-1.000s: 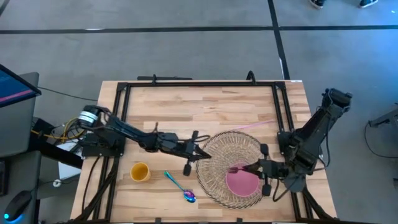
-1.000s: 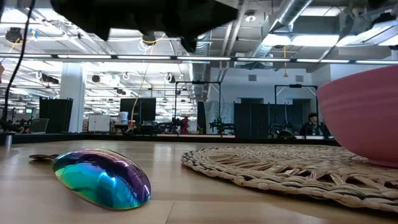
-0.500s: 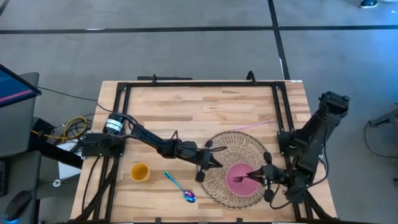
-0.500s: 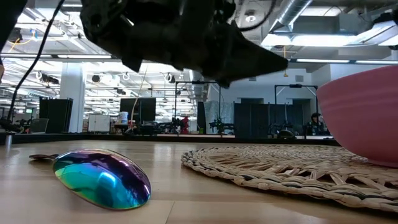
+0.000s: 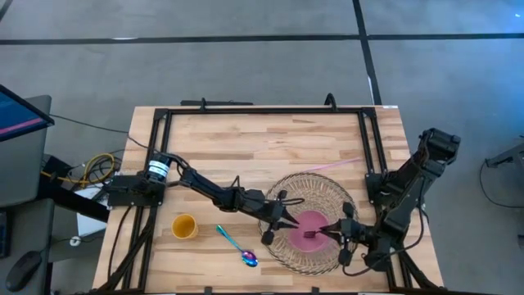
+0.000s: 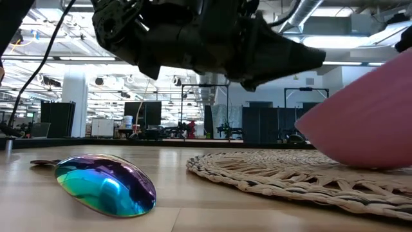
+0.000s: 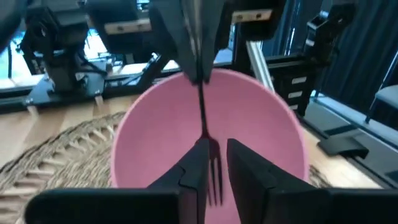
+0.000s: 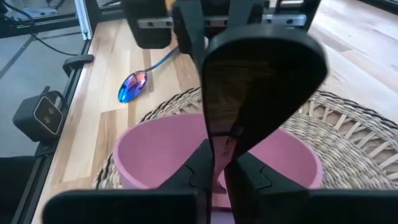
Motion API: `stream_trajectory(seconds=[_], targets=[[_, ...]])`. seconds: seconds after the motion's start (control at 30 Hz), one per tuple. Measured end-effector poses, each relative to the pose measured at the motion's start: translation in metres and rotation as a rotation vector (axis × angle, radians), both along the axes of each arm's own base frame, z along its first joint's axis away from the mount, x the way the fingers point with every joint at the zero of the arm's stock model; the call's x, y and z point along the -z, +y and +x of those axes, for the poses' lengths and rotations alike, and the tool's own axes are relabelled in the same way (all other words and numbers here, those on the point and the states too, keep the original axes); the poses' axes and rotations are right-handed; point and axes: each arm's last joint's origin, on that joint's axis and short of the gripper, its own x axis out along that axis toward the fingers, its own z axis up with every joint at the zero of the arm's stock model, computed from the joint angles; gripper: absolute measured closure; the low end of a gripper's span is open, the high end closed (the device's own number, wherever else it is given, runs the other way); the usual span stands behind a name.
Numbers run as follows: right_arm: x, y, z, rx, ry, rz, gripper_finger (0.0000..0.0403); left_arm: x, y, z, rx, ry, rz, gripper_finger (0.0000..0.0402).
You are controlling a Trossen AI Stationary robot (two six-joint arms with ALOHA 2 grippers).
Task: Pick & Place Utensil
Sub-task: Put the black fork into the pink bowl on the brown mat
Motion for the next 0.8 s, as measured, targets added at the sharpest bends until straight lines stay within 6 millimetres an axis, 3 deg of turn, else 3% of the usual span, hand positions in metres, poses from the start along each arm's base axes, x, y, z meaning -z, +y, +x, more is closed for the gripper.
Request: stream_trajectory(seconds=[0.23, 0.47, 0.67, 0.8], targets=[[-0.0051, -0.0017, -0.0007, -0.01, 0.001, 0.021, 0.0394, 0.0012, -0.0002, -0.0002, 0.0, 0.011, 0.003, 0.0328], [-0.0076, -0.0015, -0.001, -0.02, 0.004, 0.049, 0.0373, 0.0033, 0.0014, 0.0002, -0.004, 0.032, 0.008, 0.0334], [-0.0069, -0.0006, -0.001, -0.039, 0.03, 0.08, 0.0394, 0.0036, 0.0013, 0.0, -0.003, 0.034, 0.009, 0.0335], [-0.0066, -0.0003, -0.0012, -0.046, 0.043, 0.097, 0.0375, 0.0041, 0.0014, 0.0001, -0.004, 0.039, 0.01, 0.0335]])
